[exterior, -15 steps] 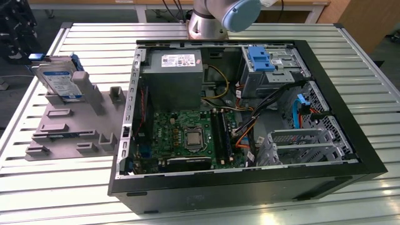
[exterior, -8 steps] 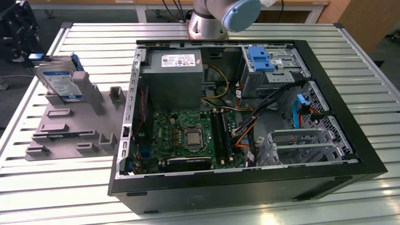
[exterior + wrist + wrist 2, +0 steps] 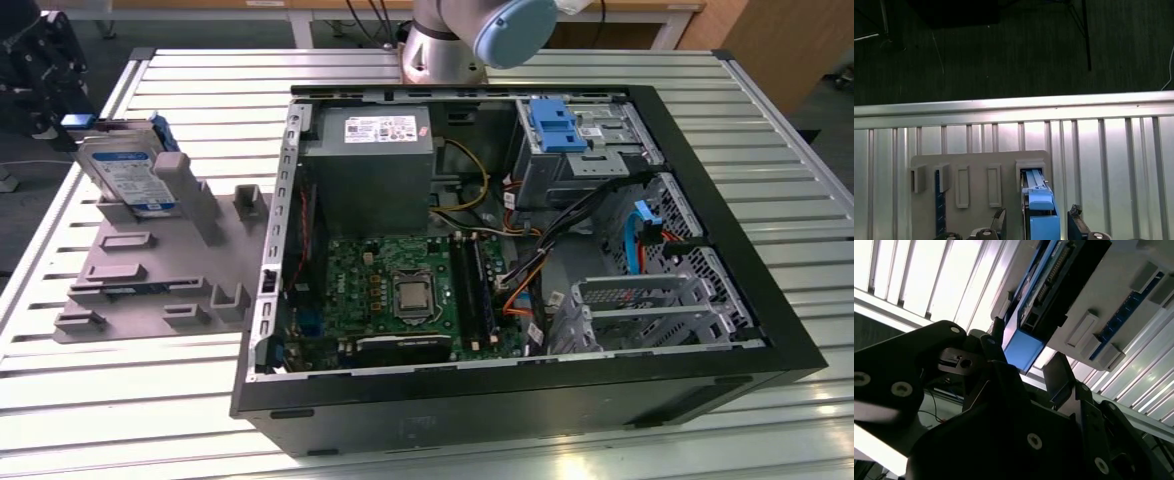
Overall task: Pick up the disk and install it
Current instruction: 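Pick up the disk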
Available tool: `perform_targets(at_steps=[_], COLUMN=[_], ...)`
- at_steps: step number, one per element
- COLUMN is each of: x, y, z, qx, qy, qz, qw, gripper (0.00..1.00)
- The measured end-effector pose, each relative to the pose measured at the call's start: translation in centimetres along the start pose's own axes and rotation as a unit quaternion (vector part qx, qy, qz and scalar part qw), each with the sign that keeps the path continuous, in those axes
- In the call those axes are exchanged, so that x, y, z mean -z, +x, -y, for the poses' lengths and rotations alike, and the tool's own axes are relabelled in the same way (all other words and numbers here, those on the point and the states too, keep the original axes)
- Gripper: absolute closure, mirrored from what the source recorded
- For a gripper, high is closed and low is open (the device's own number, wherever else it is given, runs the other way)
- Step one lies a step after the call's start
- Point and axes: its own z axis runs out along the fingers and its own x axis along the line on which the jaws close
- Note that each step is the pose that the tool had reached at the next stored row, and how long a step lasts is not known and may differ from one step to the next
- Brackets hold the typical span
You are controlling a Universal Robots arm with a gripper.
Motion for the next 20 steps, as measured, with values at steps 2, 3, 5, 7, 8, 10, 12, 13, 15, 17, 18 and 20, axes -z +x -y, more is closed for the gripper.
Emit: perform_targets(at_steps=[2,3,5,7,8,10,12,13,15,17,18,20], x=[-0.21,-0.24,-0.25,-0.31,-0.34,-0.41,-0.52,-0.59,-0.77,-0.94,-1.01,-1.16], y=[0.0,0.0,0.0,-0.01,-0.03,-0.12,-0.16,-0.16,-0.17,-0.17,-0.17,-0.17], z=[0.0,0.0,0.0,0.0,0.0,-0.01,0.0,0.0,0.0,0.0,0.0,0.0], qx=[0.0,0.0,0.0,0.0,0.0,0.0,0.0,0.0,0.0,0.0,0.0,0.0], qy=[0.0,-0.0001,-0.0002,0.0,0.0,0.0,0.0,0.0,0.0,0.0,0.0,0.0], qz=[0.0,0.0,-0.0001,0.0,0.0,0.0001,0.0001,0.0,0.0,0.0,-0.0001,-0.0002], qw=[1.0,1.0,1.0,1.0,1.0,1.0,1.0,1.0,1.0,1.0,1.0,1.0], gripper=[0.41,0.41,0.42,0.42,0.49,0.49,0.49,0.49,0.49,0.51,0.51,0.58])
